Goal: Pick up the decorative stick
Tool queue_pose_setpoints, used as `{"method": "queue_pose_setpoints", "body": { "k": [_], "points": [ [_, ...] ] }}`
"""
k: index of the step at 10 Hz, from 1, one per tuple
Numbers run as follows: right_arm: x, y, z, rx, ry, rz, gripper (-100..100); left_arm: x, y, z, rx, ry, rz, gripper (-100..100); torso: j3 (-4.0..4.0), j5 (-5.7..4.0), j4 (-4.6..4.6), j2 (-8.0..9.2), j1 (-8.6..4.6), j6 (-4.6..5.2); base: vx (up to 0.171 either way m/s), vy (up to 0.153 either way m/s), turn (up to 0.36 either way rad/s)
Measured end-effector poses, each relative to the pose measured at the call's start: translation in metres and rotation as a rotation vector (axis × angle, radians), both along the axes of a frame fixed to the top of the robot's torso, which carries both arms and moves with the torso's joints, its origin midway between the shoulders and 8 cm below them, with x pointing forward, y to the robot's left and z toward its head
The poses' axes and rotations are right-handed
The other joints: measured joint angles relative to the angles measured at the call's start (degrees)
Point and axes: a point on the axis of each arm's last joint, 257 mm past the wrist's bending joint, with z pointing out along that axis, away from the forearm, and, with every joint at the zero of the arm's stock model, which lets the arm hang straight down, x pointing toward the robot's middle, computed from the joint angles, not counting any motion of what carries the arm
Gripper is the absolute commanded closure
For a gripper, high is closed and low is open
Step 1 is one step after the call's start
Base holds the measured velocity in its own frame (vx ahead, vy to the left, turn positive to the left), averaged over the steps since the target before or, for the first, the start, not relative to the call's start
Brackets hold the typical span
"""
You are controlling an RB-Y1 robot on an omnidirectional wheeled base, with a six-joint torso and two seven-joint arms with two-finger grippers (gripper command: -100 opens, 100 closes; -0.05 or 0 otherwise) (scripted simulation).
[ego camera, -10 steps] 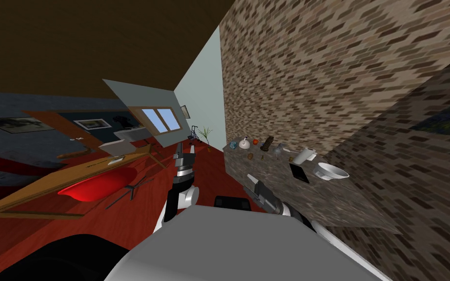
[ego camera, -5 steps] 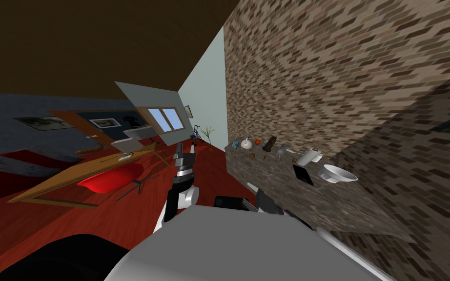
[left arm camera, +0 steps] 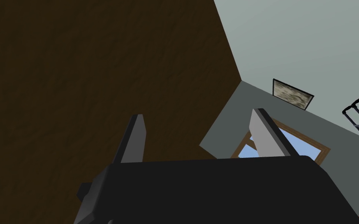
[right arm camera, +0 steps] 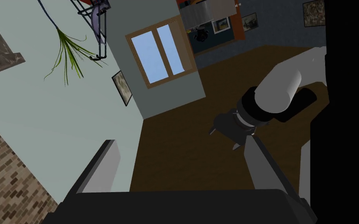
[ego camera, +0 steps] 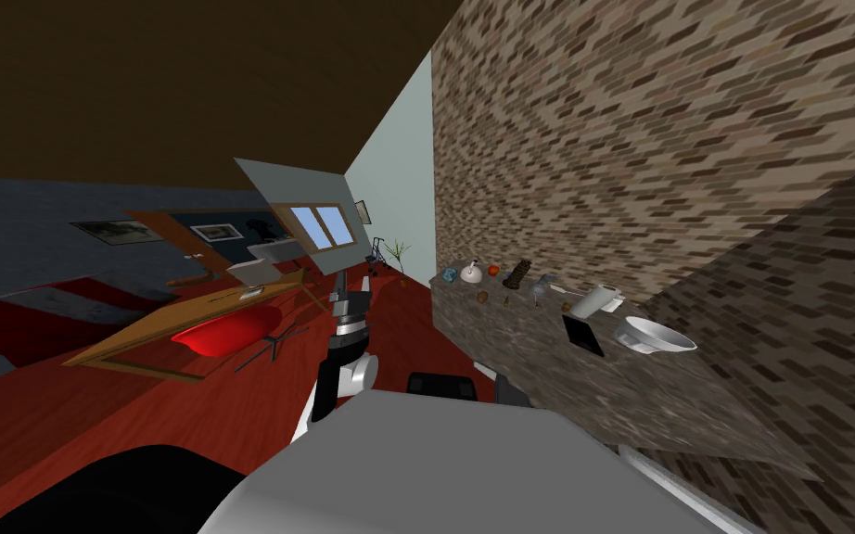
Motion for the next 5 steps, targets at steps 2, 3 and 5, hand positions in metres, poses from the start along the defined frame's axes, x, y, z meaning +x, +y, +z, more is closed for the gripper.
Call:
{"method": "queue_pose_setpoints", "body": {
  "k": [2,3,5],
  "points": [
    [-0.009,-0.008,-0.013,-0.060,-0.005,0.036,-100,0.000,0.000,0.000,0.000,0.000,0.000,0,-0.01,-0.01,0.00,-0.03,-0.02,0.03,-0.005,0.009,0.083],
    [-0.019,-0.012,-0.021,-0.098,0.000,0.059,-100,0.000,0.000,0.000,0.000,0.000,0.000,0,-0.02,0.00,-0.01,-0.04,0.00,-0.01,-0.007,0.011,0.075],
    [-0.035,-0.025,-0.044,-0.186,0.003,0.108,-100,0.000,0.000,0.000,0.000,0.000,0.000,0,-0.02,-0.01,-0.01,-0.04,0.01,0.00,-0.007,0.016,0.114]
  ]
}}
